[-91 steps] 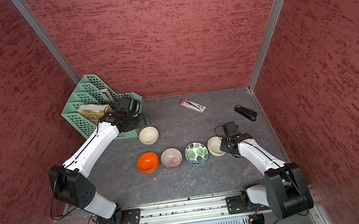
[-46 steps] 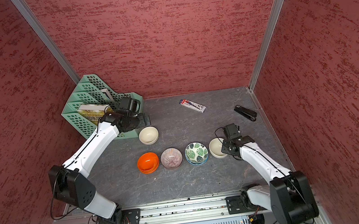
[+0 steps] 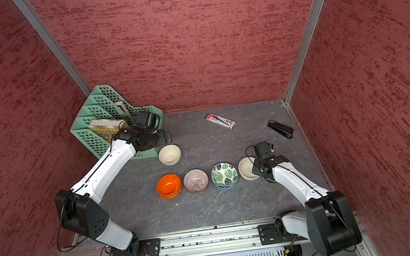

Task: Stack the bowls
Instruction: Place the bowl at the center of the board, then pick up the bowl from the center of the board.

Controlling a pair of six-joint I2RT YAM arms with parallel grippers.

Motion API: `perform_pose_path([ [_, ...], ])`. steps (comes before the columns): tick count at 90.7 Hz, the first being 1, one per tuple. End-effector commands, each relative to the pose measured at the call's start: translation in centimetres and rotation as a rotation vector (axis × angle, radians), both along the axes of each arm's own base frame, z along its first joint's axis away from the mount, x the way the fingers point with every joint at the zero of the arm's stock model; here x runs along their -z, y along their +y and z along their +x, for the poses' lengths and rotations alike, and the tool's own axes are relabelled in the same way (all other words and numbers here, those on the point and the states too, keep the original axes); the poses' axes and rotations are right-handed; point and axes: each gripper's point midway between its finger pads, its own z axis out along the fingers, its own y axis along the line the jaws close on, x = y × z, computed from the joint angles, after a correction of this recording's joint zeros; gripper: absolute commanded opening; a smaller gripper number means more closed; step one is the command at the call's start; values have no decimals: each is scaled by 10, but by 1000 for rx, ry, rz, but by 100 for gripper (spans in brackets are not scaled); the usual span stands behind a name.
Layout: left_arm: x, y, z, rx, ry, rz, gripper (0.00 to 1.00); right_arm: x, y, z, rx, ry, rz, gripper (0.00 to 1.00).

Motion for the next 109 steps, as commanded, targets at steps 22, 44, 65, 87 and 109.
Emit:
perform_pose_path([
  [22, -16, 4, -1, 0, -35, 9, 100, -28, 1, 6, -13, -75, -13, 35],
  [44, -17, 10, -2, -13, -27, 11, 100, -106, 36, 36, -180, -202, -96, 47],
  [65, -15, 42, -10, -112, -6, -26, 100, -154, 164, 84, -511, -321, -43, 52],
  [87, -25, 77, -23, -219, -32, -48, 100, -129, 297, 136, -697, -319, 48, 52],
  [109, -20, 84, -42, -224, -26, -39, 100, -97, 368, 164, -758, -288, 140, 53],
])
